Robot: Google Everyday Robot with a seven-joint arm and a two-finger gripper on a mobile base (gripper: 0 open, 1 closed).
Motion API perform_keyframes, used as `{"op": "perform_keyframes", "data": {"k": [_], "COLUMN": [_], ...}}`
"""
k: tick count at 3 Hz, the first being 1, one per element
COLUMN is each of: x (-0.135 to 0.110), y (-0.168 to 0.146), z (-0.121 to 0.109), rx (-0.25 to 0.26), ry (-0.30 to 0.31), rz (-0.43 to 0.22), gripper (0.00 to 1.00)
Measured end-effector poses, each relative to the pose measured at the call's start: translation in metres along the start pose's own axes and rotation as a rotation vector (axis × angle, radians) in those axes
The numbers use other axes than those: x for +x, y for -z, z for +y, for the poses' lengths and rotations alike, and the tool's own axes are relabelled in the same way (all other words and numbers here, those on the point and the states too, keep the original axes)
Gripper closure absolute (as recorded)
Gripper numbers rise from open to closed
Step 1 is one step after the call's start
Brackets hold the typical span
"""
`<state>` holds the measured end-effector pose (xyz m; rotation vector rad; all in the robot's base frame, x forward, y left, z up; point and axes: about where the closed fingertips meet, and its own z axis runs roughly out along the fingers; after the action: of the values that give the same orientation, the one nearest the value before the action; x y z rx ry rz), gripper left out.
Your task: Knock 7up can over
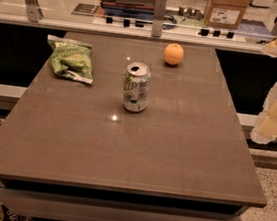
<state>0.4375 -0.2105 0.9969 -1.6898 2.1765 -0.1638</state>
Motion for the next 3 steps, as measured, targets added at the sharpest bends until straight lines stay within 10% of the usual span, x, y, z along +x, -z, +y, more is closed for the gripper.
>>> {"op": "perform_keyframes", "data": {"k": [1, 3], "x": [0.000, -0.015], "y": [0.000, -0.025], "z": [-0.001, -0.033], "rx": [0.003, 0.016], "ry": [0.000, 0.005], "rz": [-0.002, -0.251], "gripper": [0.00, 0.00]}}
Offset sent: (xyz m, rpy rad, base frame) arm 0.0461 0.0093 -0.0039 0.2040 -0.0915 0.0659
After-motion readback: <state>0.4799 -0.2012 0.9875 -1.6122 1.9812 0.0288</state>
